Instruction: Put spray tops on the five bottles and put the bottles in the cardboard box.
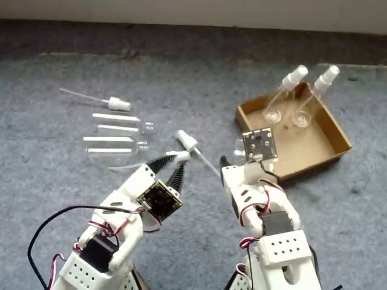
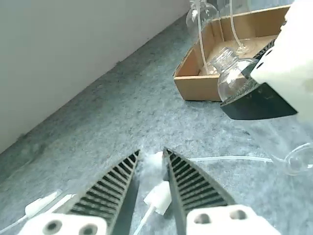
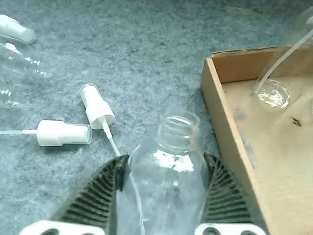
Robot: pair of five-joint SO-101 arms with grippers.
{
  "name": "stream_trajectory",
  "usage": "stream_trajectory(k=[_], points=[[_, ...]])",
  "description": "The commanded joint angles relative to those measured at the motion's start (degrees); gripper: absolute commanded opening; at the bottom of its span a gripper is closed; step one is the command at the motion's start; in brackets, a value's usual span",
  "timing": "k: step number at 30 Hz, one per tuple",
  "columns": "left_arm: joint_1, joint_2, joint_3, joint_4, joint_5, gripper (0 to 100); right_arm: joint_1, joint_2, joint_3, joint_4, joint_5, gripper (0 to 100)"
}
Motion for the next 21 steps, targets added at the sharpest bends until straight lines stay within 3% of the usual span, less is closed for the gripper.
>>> stream_trajectory(k=[1,13,21], points=[[1.10,-0.75,-8.57,6.68,-5.54,3,-0.22,-1.54,0.04,-2.95,-0.44,8.8],[-6.02,1.54,-21.14,18.20,-12.57,3,-0.13,-1.54,5.67,-10.86,-0.44,8.8],[-5.76,25.98,-31.43,18.81,-14.77,3,0.48,-1.54,5.67,-10.86,-0.44,8.8]])
